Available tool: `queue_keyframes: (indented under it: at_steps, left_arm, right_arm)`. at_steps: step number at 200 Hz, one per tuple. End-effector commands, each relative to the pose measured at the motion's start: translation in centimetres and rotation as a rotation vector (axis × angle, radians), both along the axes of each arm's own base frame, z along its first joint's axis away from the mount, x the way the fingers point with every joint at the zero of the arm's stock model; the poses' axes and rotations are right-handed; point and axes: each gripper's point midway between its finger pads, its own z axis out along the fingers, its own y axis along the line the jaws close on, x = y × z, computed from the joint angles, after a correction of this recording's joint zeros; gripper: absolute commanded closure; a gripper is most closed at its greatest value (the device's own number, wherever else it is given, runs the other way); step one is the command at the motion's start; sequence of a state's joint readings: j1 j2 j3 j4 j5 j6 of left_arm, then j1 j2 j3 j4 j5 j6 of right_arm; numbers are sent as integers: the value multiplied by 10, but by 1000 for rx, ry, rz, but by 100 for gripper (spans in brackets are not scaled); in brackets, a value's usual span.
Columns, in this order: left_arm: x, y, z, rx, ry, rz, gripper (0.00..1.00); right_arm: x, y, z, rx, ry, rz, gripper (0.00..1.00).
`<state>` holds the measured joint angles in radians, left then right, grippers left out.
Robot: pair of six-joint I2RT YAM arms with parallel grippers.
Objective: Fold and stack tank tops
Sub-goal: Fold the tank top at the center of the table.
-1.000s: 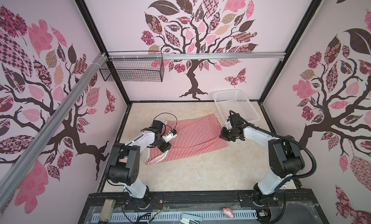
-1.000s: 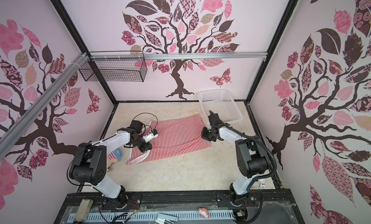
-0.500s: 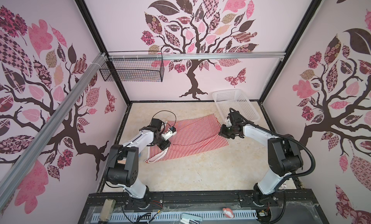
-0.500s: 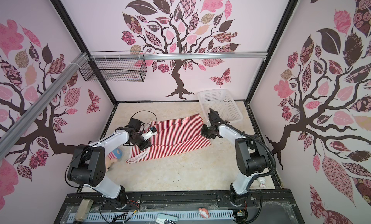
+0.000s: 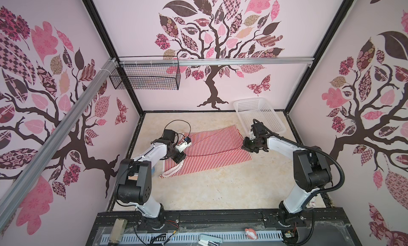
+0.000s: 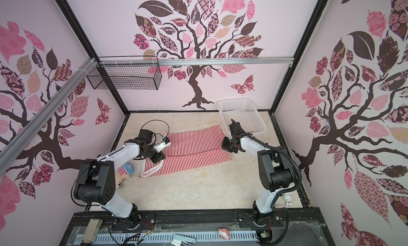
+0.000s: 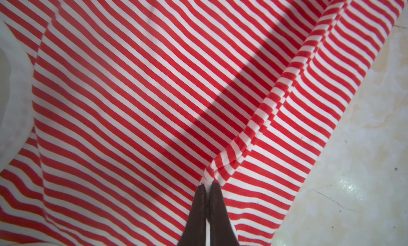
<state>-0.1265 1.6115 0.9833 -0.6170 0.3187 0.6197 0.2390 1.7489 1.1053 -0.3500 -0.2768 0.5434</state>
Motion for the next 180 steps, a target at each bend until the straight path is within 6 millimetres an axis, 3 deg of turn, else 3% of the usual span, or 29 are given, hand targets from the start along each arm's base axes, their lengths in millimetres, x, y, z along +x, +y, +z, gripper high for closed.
queue_keyframes:
  at_steps: [1,22,46,63,74,94,114,141,180]
  left_arm:
    - [4,0,1,-14,-8,10,100]
    - [8,0,-1,-12,-11,21,100]
    - [12,0,0,-9,-14,23,97]
    - [16,3,0,8,-16,36,88]
    - [18,5,0,17,-16,39,77]
    - [24,10,5,46,-49,64,60]
    - [33,20,15,75,-107,112,50]
    - [32,26,33,52,-139,148,48]
    - [6,27,39,78,-91,88,48]
  right_arm:
    - [7,-3,-5,-3,10,-18,82]
    - [9,-3,-5,-5,8,-19,80]
    - [11,0,-1,8,2,-8,57]
    - [13,2,5,19,-15,0,47]
    - [13,3,12,27,-31,5,44]
    - [11,5,28,45,-65,18,40]
    - [5,5,47,61,-116,30,37]
    - [-6,7,64,90,-162,54,35]
    - [-14,5,49,5,-144,102,35]
